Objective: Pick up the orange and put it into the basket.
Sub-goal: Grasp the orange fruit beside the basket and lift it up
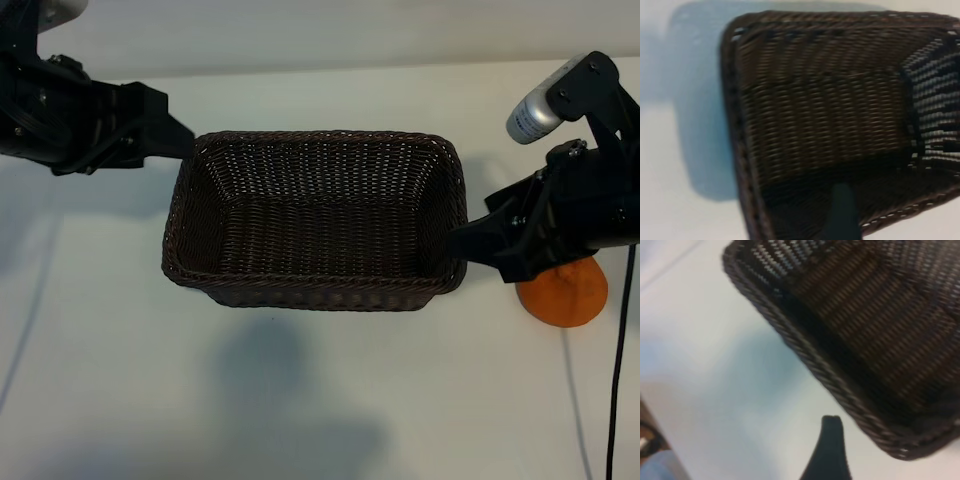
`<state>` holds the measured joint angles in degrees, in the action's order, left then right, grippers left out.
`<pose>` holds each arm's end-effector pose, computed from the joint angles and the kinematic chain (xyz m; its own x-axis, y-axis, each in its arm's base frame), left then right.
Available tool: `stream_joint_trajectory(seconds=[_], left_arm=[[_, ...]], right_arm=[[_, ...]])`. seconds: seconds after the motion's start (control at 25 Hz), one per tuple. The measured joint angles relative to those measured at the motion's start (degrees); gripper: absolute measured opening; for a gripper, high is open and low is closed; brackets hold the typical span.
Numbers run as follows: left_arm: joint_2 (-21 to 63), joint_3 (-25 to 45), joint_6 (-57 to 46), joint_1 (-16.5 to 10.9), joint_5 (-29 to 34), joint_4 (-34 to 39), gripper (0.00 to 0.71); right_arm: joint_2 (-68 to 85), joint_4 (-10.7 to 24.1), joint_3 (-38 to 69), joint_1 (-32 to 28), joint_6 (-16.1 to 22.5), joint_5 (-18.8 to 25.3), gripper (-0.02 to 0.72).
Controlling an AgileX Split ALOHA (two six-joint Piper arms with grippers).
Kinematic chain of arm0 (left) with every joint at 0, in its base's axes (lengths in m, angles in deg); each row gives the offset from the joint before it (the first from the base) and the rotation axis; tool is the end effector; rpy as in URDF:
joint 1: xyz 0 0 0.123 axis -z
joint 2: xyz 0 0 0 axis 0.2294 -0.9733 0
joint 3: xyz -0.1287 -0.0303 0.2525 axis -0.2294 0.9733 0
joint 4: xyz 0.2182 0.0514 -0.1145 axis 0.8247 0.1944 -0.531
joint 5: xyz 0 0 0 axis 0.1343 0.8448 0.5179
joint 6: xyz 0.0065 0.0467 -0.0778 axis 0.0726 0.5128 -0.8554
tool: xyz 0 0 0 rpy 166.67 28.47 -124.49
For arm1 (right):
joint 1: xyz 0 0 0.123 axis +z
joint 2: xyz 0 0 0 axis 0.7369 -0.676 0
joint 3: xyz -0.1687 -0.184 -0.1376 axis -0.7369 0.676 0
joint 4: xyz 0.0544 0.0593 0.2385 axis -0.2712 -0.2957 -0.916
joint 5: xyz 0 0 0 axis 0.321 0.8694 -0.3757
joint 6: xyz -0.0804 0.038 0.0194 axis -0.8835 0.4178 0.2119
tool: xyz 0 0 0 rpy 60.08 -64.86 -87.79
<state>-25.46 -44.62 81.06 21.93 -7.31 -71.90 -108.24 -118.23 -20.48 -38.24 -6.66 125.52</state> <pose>0.2807 -0.0793 0.3071 -0.8456 -0.0721 -0.5289 0.1996 0.8762 -0.4386 0.2295 0.0818 0.2707 -0.6689 -0.2661 -0.6941 -0.5728 0.7796 0.2531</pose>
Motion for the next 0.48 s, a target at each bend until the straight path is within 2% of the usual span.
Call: stream_joint_trajectory(seconds=[0.12, 0.2, 0.36, 0.48], left_arm=[[0.0, 0.0, 1.2, 0.0, 0.5, -0.6, 0.594], [0.0, 0.0, 1.4, 0.0, 1.1, -0.3, 0.594], [0.0, 0.0, 1.6, 0.0, 1.2, 0.0, 0.594], [0.0, 0.0, 1.6, 0.0, 1.2, 0.6, 0.594]], right_arm=[[0.0, 7.2, -1.1, 0.0, 5.8, -0.5, 0.594], [0.0, 14.8, -2.9, 0.0, 11.9, 0.1, 0.594], [0.0, 29.0, -8.1, 0.0, 24.8, 4.1, 0.594], [-0.3, 35.5, -10.2, 0.0, 30.9, 7.9, 0.594]])
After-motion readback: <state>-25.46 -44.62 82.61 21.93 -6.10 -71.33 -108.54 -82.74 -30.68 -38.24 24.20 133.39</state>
